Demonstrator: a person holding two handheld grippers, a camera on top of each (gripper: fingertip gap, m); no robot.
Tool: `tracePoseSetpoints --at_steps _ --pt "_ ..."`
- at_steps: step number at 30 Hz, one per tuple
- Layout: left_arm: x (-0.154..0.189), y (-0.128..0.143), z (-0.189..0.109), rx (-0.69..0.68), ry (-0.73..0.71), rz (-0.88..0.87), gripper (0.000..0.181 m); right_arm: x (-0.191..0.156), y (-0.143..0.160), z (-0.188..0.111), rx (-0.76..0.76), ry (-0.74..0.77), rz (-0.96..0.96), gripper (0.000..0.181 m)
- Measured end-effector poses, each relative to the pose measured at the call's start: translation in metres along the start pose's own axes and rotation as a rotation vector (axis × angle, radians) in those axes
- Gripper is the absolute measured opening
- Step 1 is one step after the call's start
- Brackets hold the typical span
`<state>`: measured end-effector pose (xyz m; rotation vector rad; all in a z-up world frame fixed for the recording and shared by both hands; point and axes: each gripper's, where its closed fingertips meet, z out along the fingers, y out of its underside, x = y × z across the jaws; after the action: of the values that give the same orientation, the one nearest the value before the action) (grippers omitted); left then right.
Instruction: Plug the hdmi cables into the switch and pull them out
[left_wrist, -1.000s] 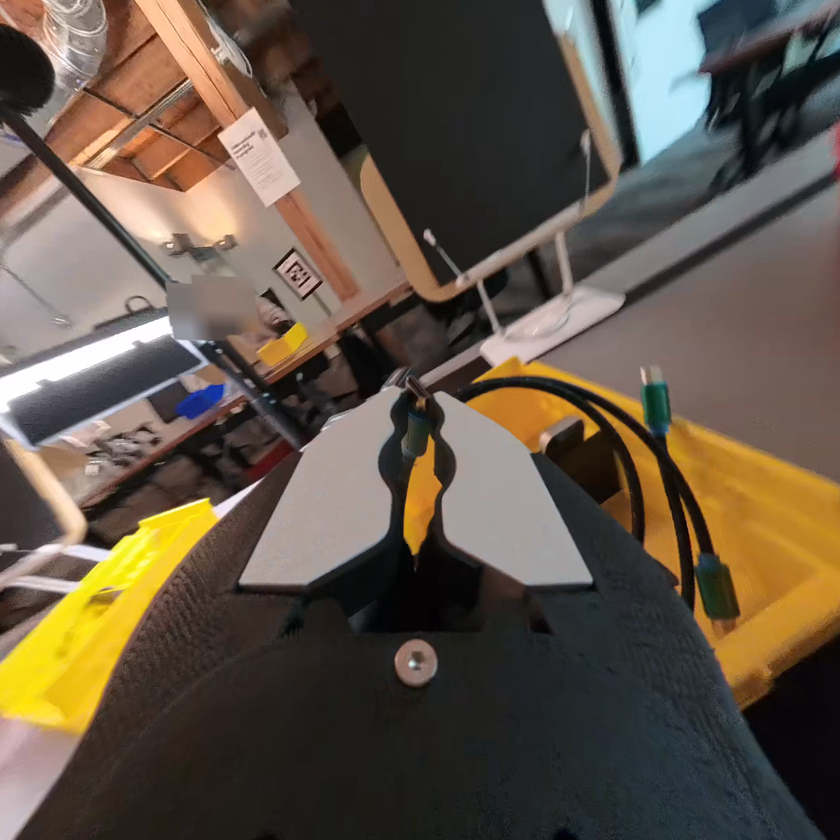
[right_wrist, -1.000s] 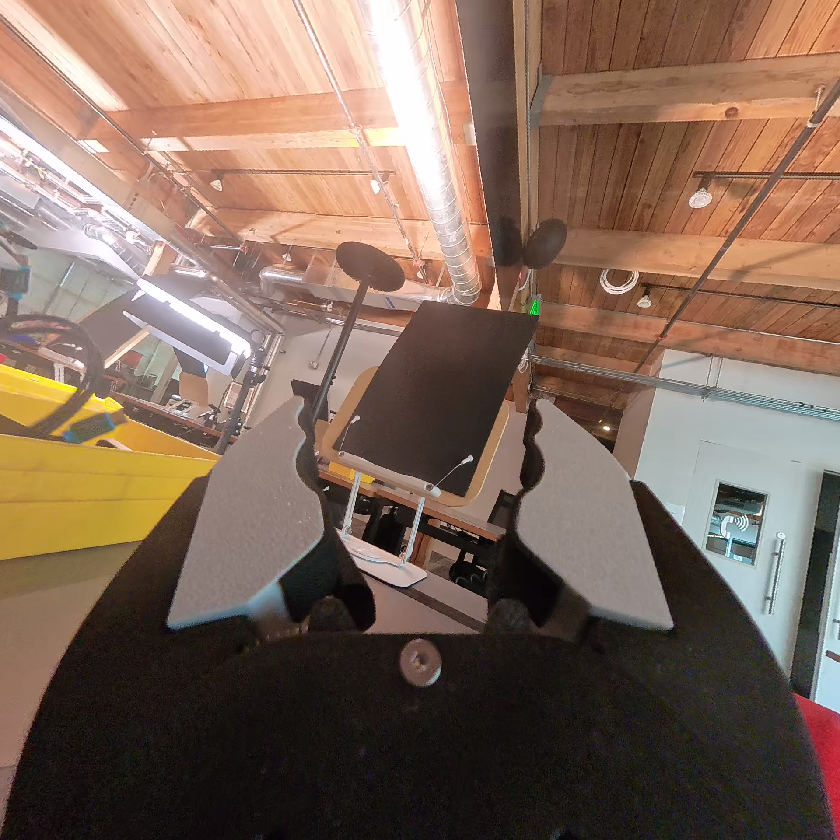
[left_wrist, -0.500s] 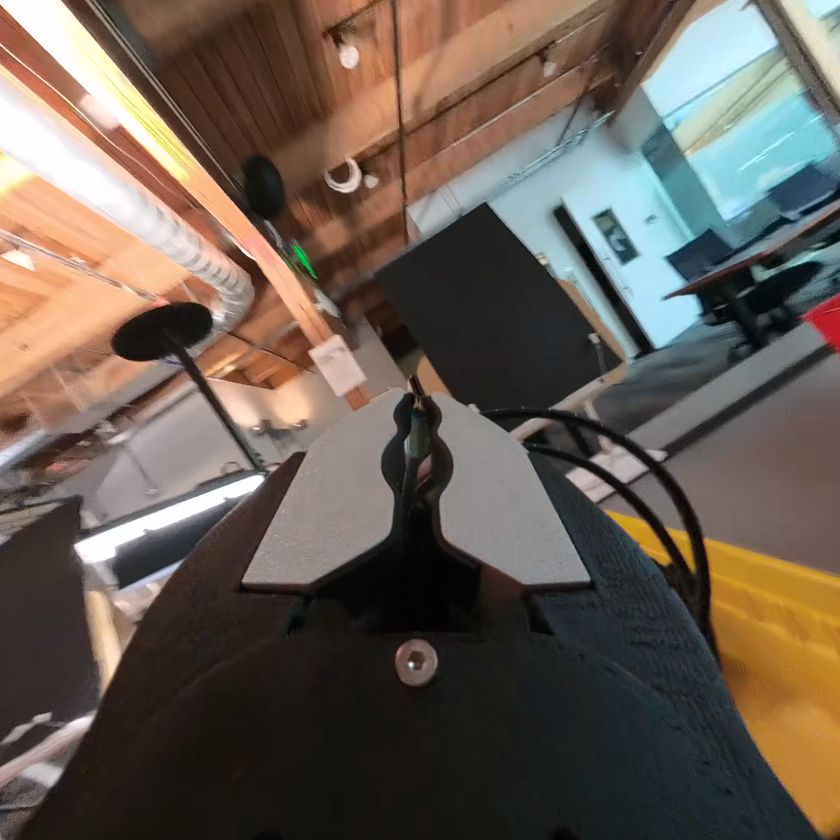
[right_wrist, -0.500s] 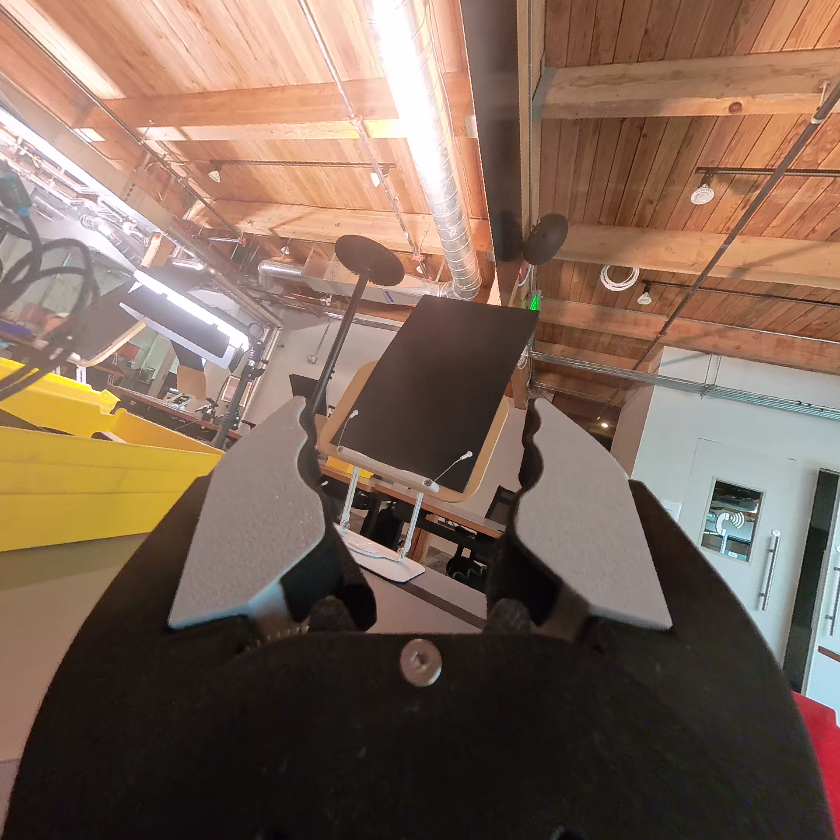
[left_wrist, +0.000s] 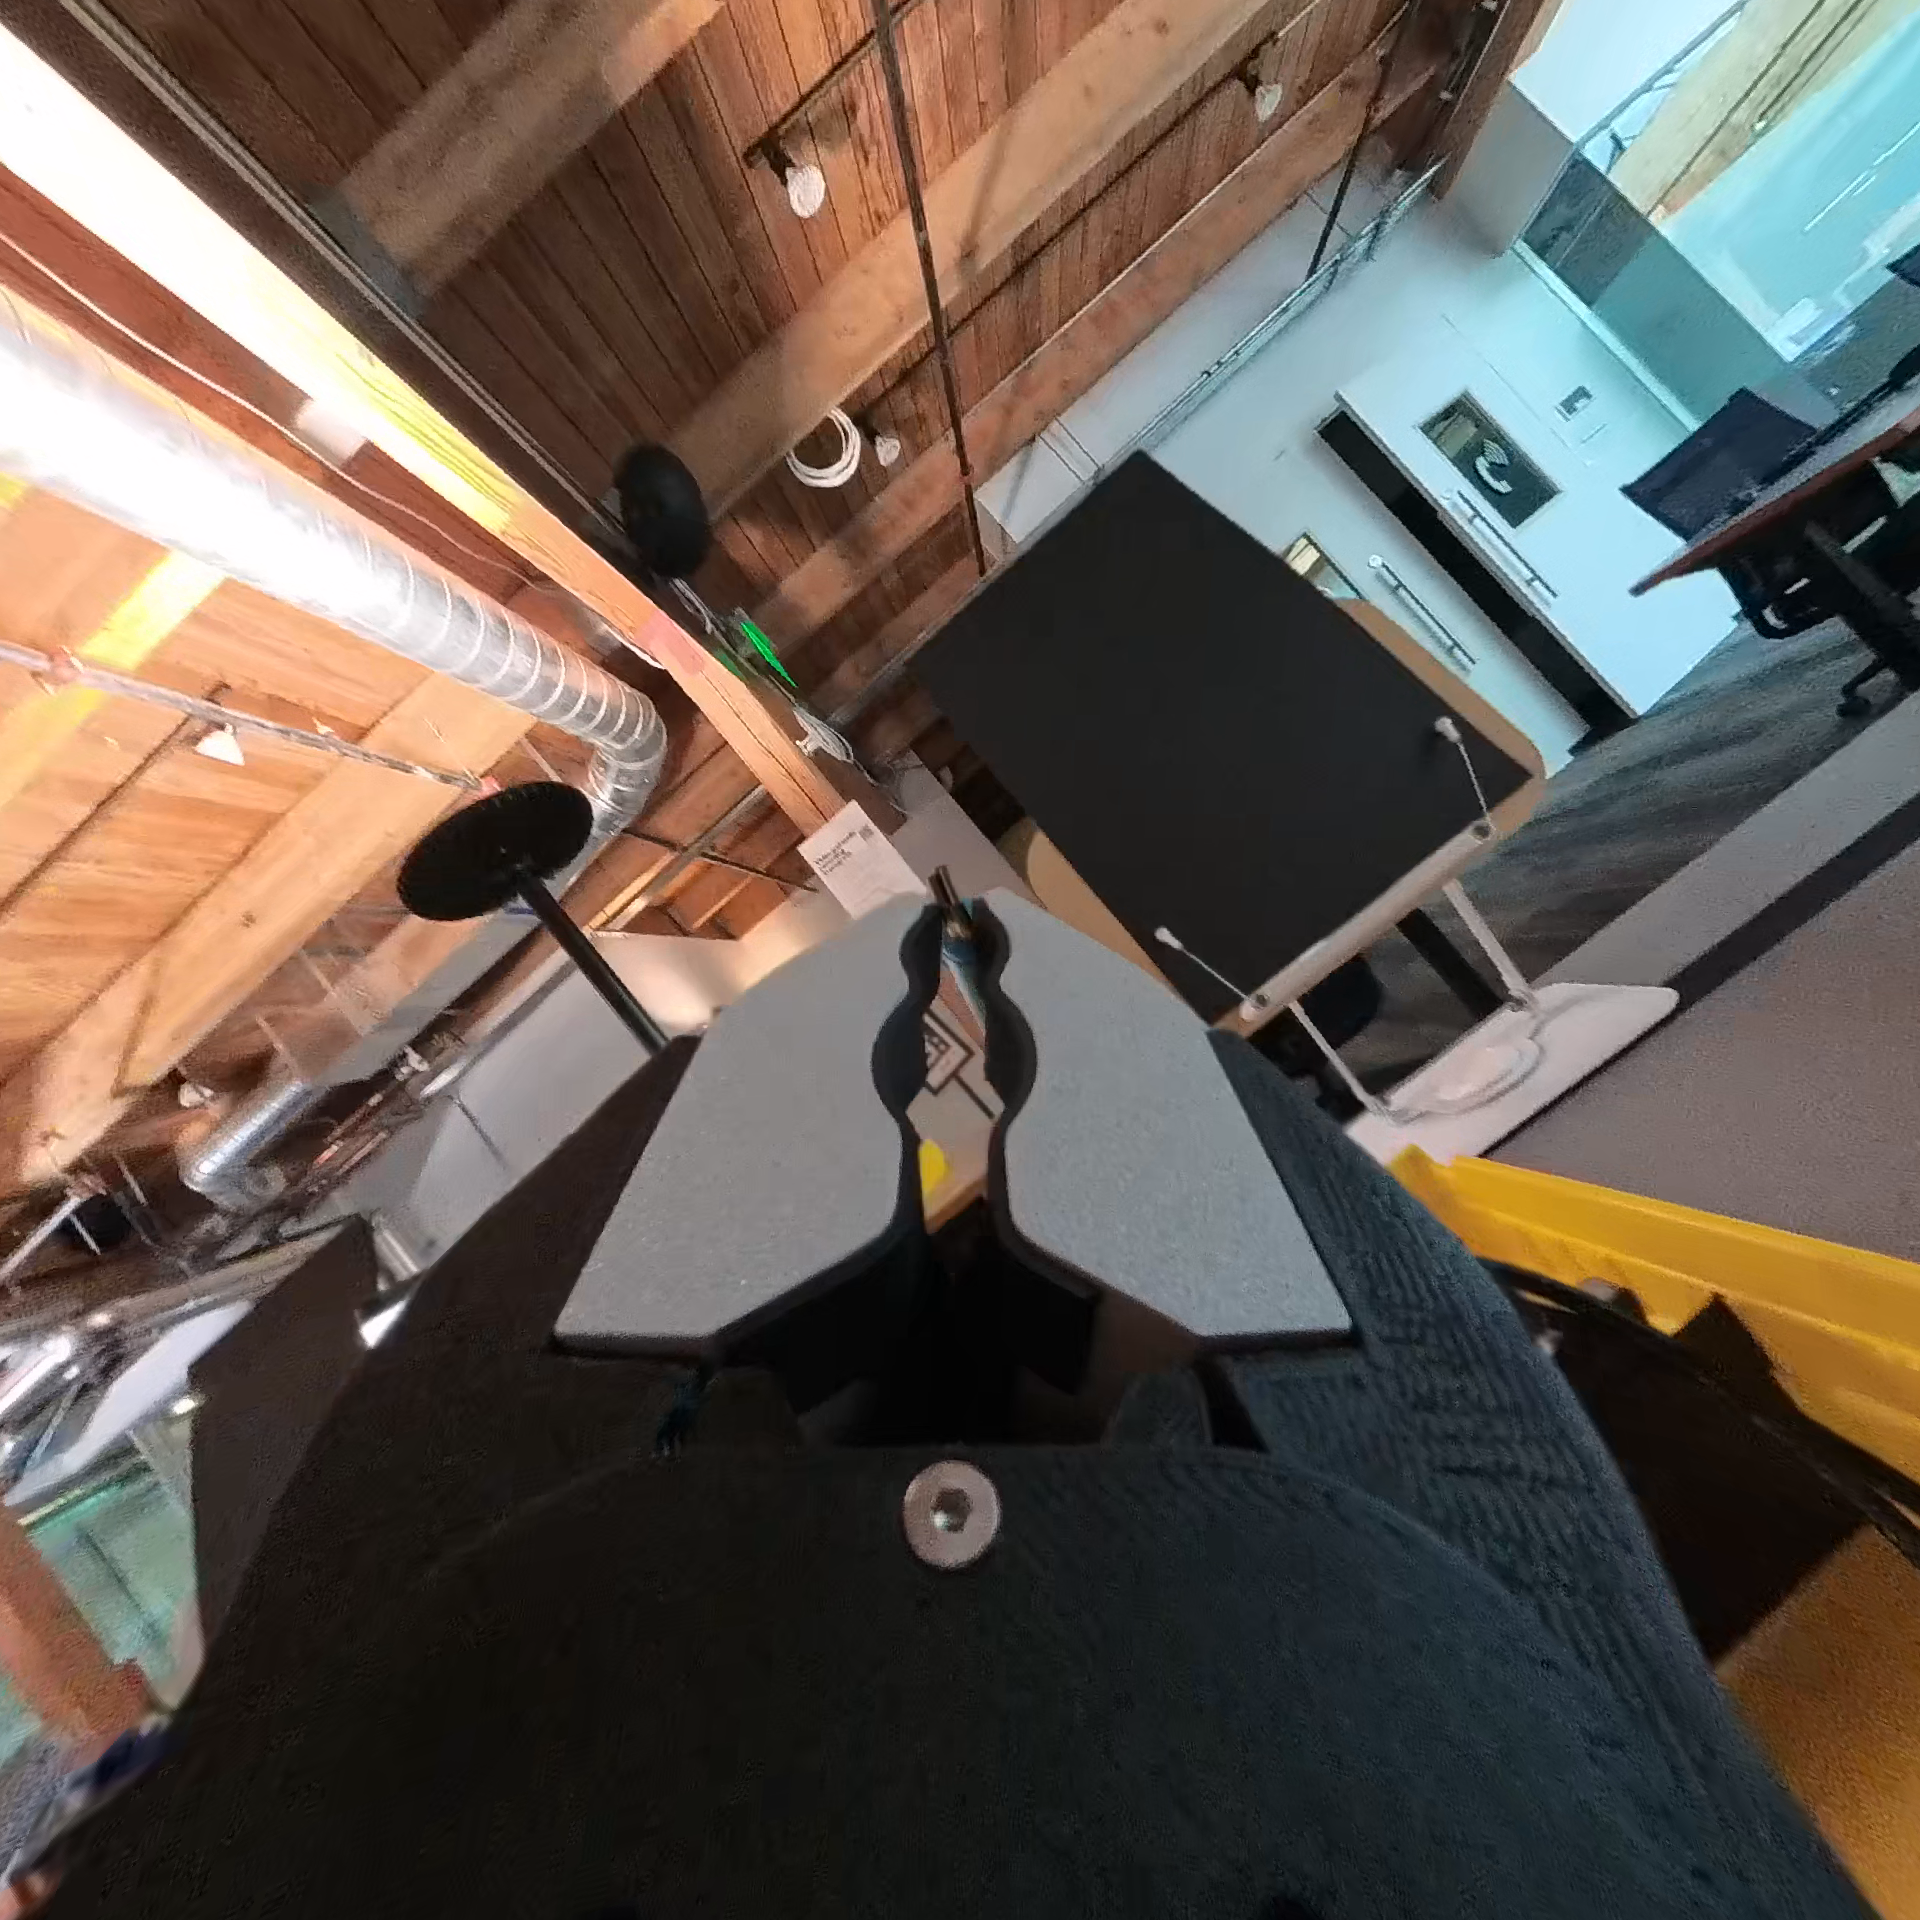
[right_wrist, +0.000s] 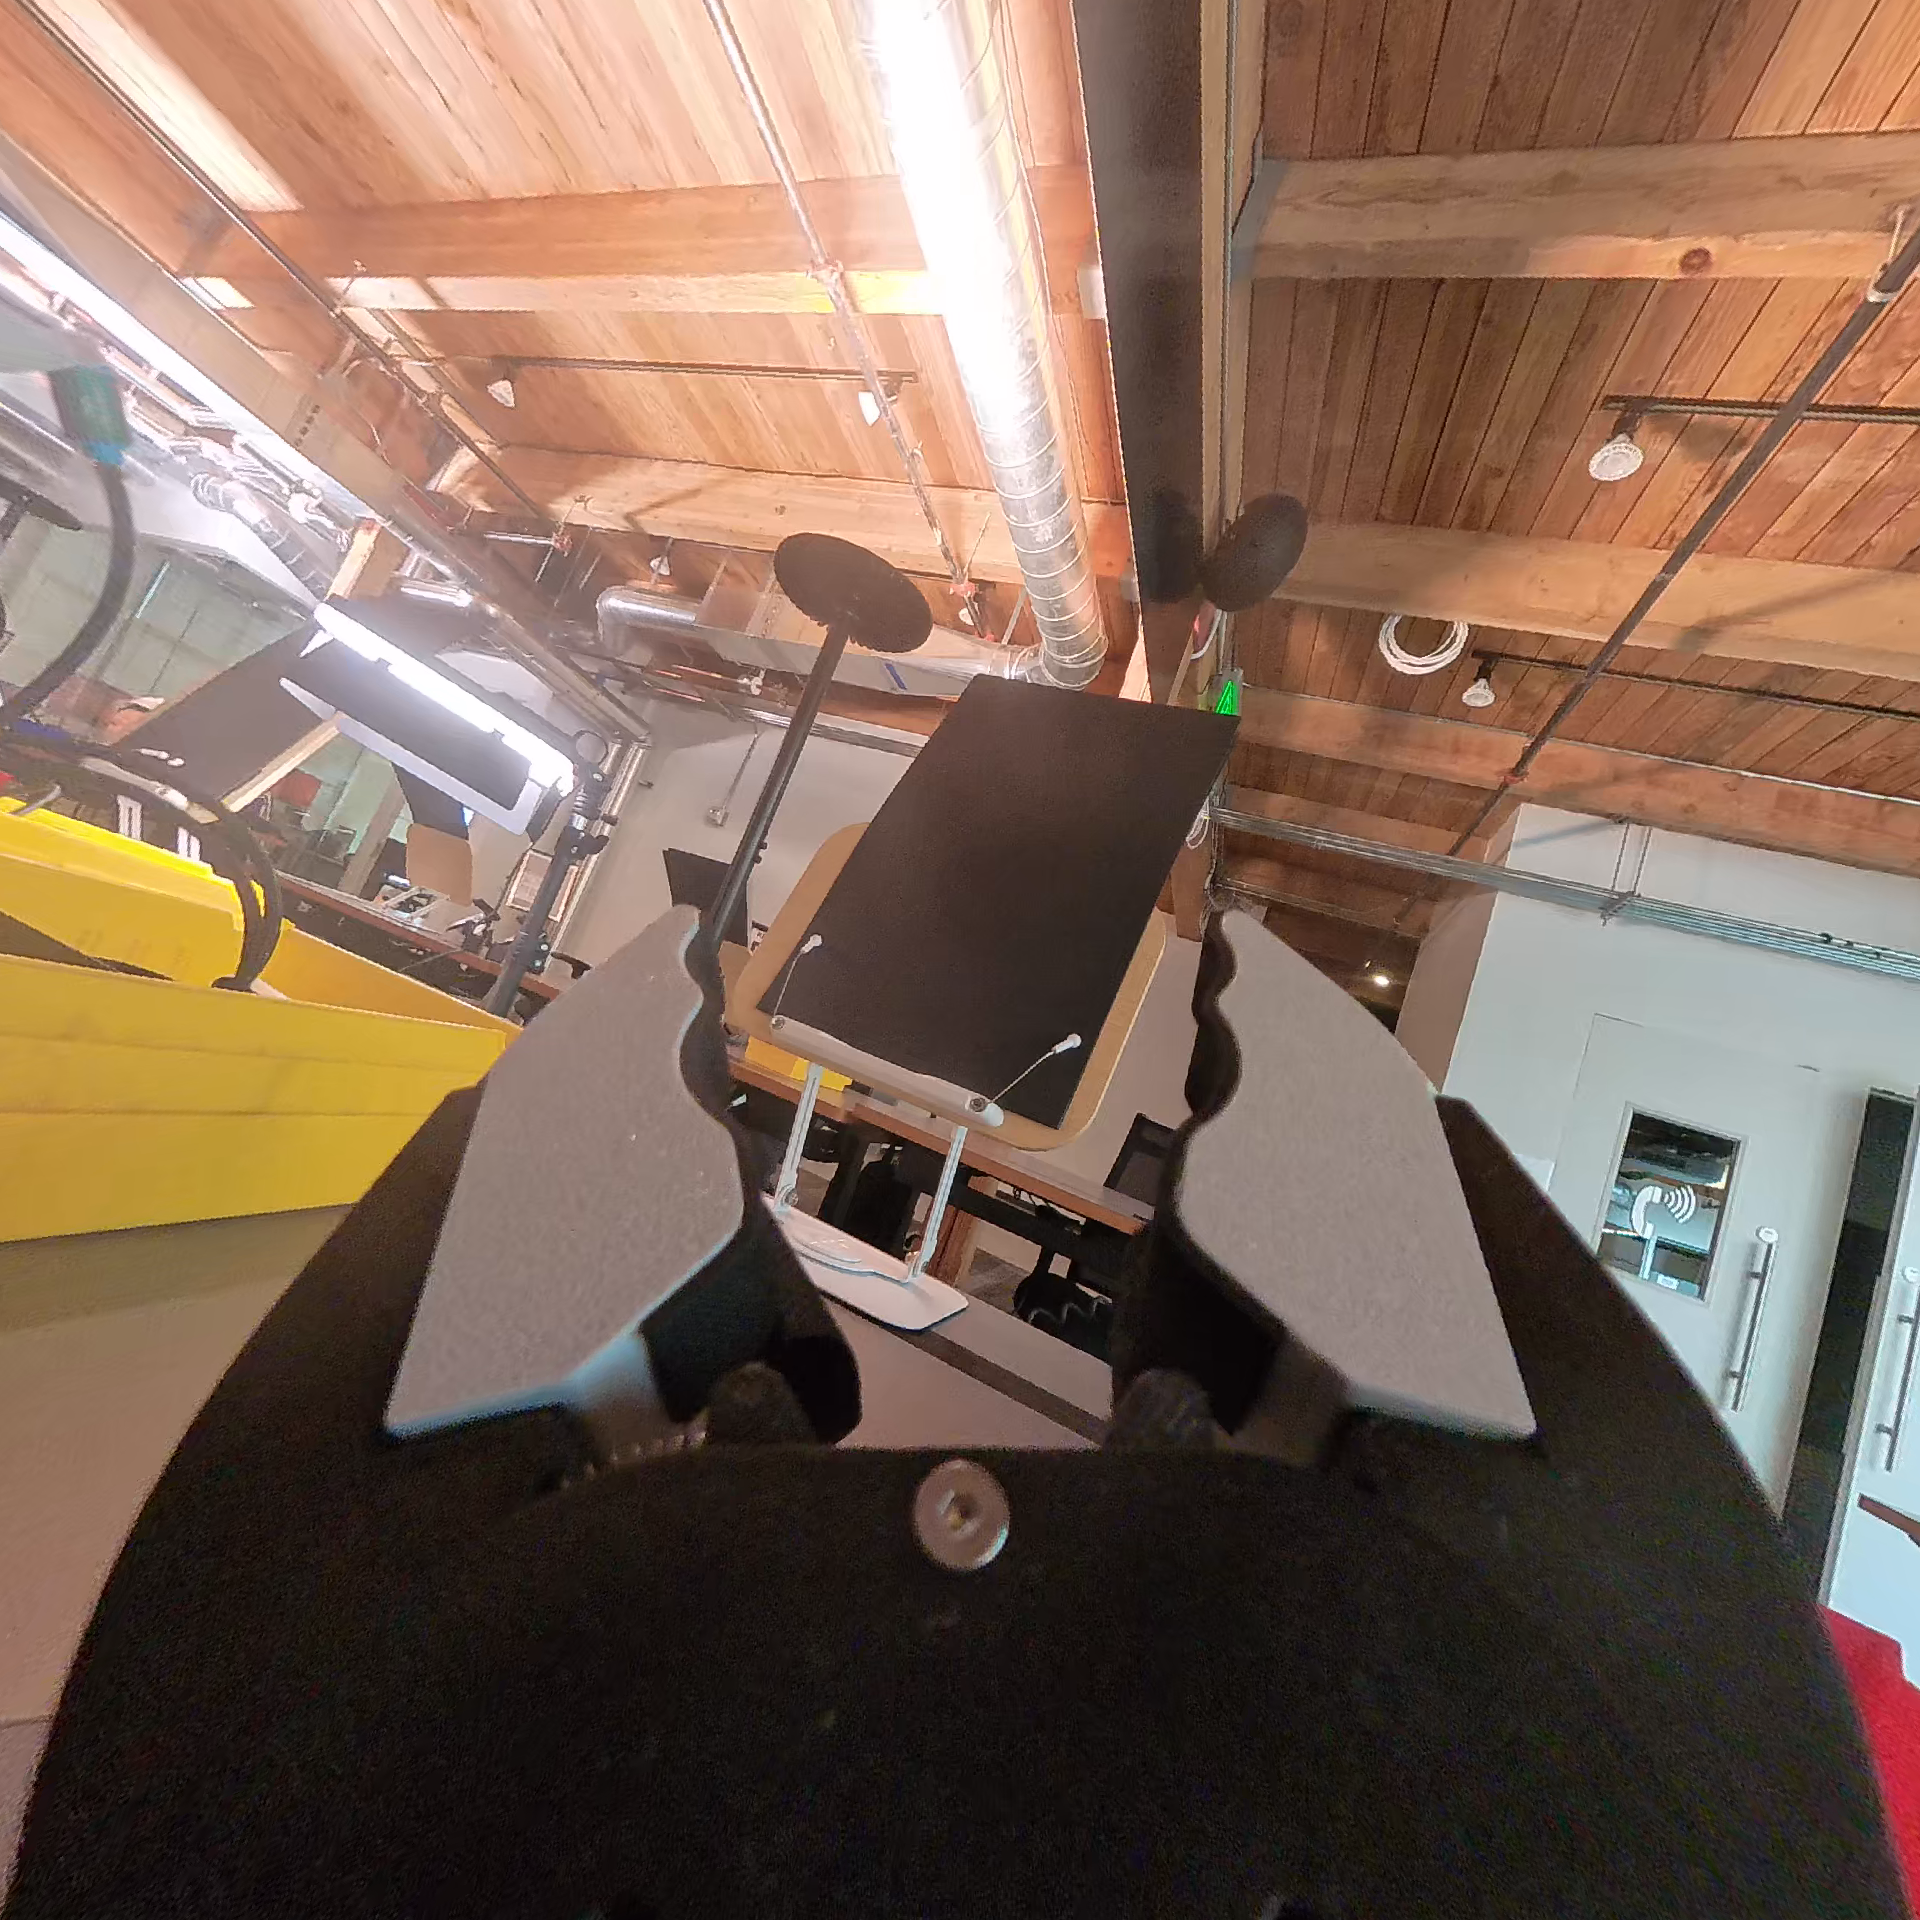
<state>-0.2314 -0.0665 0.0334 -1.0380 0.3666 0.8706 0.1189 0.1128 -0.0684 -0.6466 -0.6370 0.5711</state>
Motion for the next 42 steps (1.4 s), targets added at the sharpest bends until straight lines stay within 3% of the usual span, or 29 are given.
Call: tracePoseSetpoints --at_steps 7,11,14,17,24,29,31,34,39,42 --pt "-0.032 -0.026 0.051 0.084 -0.116 0.119 0.005 0.001 0.001 0.000 -0.006 0.003 -0.001 0.088" --pt "-0.069 -0.065 0.061 0.184 -0.272 0.222 0.005 0.001 0.000 0.000 0.000 0.005 -0.005 0.088" --pt "-0.097 -0.093 0.061 0.317 -0.351 0.107 0.004 0.001 -0.001 0.000 0.003 0.002 -0.012 0.088" --pt "-0.100 -0.107 0.067 0.356 -0.409 0.205 0.004 0.000 -0.002 -0.001 0.008 0.000 -0.021 0.088" --pt "-0.093 -0.109 0.078 0.384 -0.376 0.171 0.003 -0.001 -0.003 -0.001 0.008 -0.004 -0.030 0.088" --pt "-0.091 -0.125 0.094 0.407 -0.337 0.233 0.004 -0.002 -0.002 -0.001 0.004 -0.009 -0.033 0.088" --pt "-0.092 -0.132 0.104 0.425 -0.338 0.298 0.004 -0.002 -0.002 -0.001 0.002 -0.010 -0.036 0.088" --pt "-0.087 -0.141 0.107 0.480 -0.427 0.532 0.004 -0.002 -0.005 -0.001 0.016 -0.009 -0.043 0.088" --pt "-0.071 -0.135 0.106 0.502 -0.480 0.696 0.003 -0.002 -0.003 -0.002 0.010 -0.011 -0.044 0.088" --pt "-0.080 -0.142 0.100 0.517 -0.523 0.729 0.004 -0.003 -0.003 -0.003 0.009 -0.015 -0.053 0.088"
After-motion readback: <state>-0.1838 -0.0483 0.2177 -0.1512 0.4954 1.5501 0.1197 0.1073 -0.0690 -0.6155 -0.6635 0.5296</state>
